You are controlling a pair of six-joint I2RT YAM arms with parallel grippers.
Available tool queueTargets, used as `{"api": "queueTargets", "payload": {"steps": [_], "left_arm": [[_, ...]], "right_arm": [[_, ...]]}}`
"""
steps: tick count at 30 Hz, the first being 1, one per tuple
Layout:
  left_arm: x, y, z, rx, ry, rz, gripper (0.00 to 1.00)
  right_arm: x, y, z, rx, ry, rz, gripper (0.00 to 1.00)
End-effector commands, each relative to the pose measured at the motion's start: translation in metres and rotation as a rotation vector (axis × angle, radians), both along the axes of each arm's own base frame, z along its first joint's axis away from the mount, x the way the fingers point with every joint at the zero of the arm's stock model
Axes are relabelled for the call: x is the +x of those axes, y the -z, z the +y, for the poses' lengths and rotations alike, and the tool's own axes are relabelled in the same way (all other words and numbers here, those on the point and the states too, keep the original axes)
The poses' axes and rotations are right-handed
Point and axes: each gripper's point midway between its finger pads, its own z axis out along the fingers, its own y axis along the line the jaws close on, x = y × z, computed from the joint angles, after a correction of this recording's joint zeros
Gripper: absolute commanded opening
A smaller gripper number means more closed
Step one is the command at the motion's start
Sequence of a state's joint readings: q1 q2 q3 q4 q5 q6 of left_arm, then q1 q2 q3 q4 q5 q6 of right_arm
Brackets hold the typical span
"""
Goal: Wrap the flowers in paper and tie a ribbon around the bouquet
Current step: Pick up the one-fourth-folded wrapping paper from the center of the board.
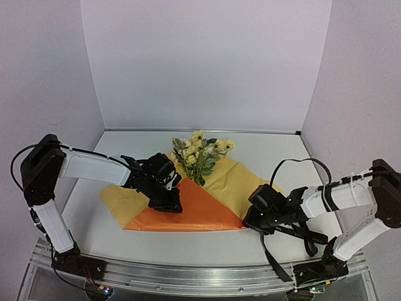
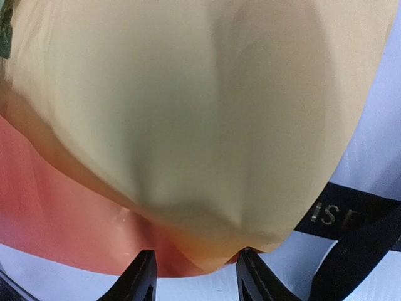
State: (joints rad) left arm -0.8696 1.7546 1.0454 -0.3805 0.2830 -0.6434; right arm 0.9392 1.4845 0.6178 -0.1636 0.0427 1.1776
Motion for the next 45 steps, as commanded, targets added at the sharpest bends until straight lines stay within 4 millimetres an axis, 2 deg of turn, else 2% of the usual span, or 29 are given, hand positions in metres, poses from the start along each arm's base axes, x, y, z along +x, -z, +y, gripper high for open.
{"api": "queueTargets", "payload": {"steps": [1,10,19,27,30,35,38,45], "left_arm": [[0.010,-0.015,-0.016,-0.053,0.024,-0.046,0.16],[0.010,-0.016,-0.021,-0.065,0.039,-0.039,0.16],[0.007,-0.017,-0.024,-0.070,0.046,-0.038,0.16],[0.006,-0.017,-0.025,-0.071,0.055,-0.037,0.16],[0.006,-0.017,-0.026,-0.074,0.059,-0.033,0.16],[0.004,-0.016,-0.026,-0.076,0.062,-0.028,0.16],[0.004,-0.016,-0.026,-0.077,0.061,-0.029,0.16],[0.004,-0.016,-0.027,-0.086,0.064,-0.029,0.16]], "right_arm": [[0.003,0.011,-0.010,0.008,0.089,-0.036,0.44],[-0.007,0.008,-0.028,-0.010,0.157,-0.085,0.43],[-0.008,0.010,-0.035,-0.036,0.234,-0.099,0.42],[-0.010,0.015,-0.030,-0.022,0.246,-0.096,0.32],[-0.012,0.016,-0.031,-0.018,0.247,-0.099,0.32],[-0.013,0.009,-0.028,0.000,0.236,-0.120,0.40],[-0.015,0.007,-0.025,-0.004,0.223,-0.115,0.41],[-0.017,0.017,-0.025,-0.011,0.247,-0.091,0.34]]}}
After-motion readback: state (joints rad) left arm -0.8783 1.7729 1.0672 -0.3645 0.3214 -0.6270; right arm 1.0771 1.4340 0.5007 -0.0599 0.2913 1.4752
